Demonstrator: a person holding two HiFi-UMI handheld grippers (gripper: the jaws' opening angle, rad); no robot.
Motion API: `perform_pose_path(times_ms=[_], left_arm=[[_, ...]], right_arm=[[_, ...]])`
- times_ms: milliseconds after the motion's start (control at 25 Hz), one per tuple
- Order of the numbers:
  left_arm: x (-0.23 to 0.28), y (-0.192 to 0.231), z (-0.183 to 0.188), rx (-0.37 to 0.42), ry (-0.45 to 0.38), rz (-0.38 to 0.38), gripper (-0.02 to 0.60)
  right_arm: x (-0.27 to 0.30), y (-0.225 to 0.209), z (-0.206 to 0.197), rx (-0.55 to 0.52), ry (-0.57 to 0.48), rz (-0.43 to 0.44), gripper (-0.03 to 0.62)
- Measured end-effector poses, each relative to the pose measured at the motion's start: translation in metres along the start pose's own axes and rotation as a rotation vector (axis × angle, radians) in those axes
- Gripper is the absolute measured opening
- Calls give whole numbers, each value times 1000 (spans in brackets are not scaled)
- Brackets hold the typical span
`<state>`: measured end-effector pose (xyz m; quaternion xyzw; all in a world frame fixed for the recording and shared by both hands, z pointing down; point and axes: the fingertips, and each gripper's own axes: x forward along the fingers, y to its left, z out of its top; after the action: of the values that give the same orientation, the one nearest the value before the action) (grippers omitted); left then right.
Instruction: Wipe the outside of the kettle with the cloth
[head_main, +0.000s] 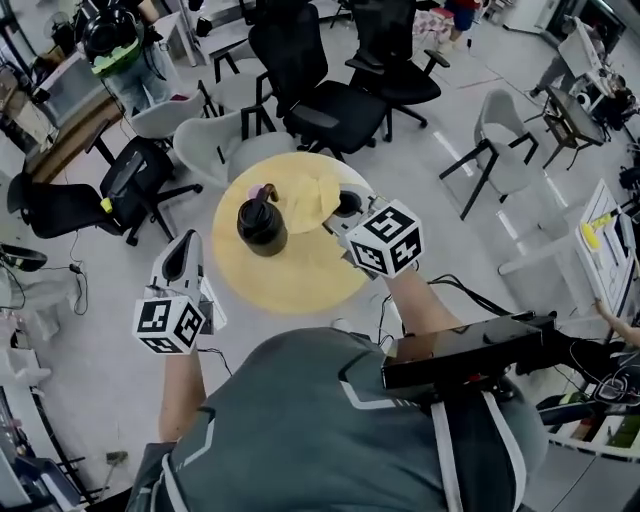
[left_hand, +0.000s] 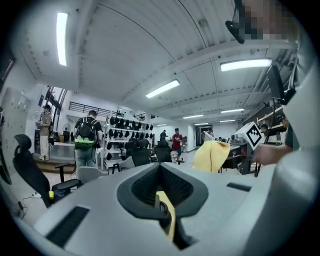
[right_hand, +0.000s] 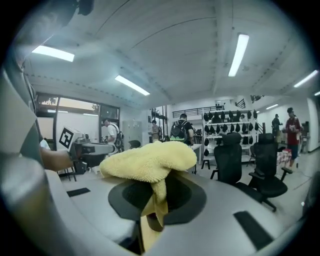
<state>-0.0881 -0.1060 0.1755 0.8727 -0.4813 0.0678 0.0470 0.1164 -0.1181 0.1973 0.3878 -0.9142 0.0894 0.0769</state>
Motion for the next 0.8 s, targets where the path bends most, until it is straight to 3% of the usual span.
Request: perform_pose_path(times_ms=[120, 800], left_arm=[[2, -2, 7, 10, -25, -8, 9], [-2, -11, -3, -11, -20, 9, 9]], right_arm=[[-1, -6, 1, -28, 0, -49, 61], [-1, -9, 3, -22, -8, -55, 61]])
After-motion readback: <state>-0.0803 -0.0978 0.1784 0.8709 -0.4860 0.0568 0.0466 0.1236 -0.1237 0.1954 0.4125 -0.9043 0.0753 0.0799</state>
